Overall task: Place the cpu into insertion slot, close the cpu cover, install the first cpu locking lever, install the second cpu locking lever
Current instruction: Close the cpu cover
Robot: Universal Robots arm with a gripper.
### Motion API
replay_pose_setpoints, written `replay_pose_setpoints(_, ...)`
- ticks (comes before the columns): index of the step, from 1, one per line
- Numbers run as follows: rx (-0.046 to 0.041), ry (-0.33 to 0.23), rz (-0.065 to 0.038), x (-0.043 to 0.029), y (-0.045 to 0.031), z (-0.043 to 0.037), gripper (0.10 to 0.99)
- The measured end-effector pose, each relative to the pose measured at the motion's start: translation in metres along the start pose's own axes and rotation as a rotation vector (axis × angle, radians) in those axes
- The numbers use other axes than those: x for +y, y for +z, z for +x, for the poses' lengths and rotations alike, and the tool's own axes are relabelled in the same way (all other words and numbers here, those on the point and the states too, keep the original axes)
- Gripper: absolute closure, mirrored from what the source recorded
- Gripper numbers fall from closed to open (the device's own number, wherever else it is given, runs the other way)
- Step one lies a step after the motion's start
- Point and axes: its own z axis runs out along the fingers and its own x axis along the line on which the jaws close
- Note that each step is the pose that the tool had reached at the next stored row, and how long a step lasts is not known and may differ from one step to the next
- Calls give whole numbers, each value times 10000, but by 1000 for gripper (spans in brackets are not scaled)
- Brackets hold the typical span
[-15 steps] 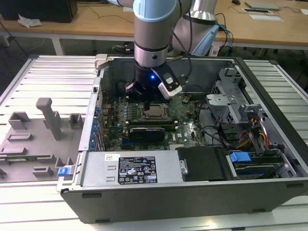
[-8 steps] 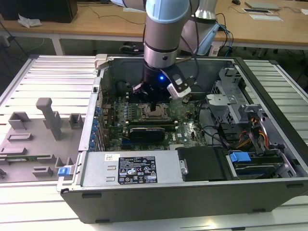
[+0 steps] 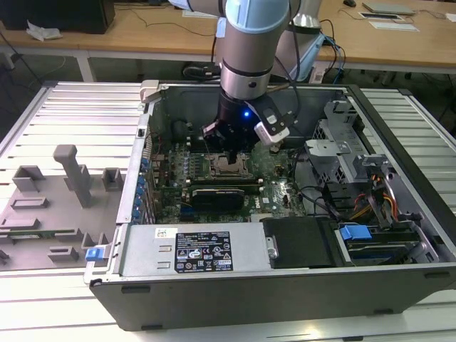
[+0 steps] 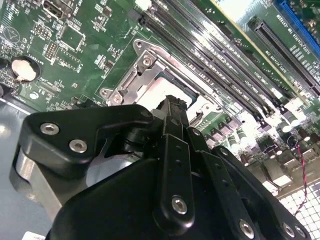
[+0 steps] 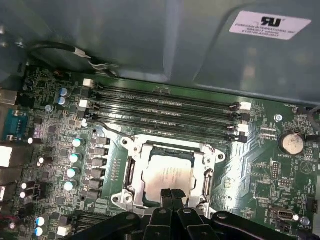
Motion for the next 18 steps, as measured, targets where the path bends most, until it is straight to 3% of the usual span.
replay_pose_setpoints(3,34,21,242,31,3,-5,980)
replay_pose_setpoints(8,32,49,259,65,-39,-9,980)
replay_pose_setpoints(11,19,98,260,78,-188,-7,980)
replay_pose_setpoints(14,13,132,261,86,-273,-5,980)
replay_pose_setpoints(18,11,145,262,87,-286,-5,980)
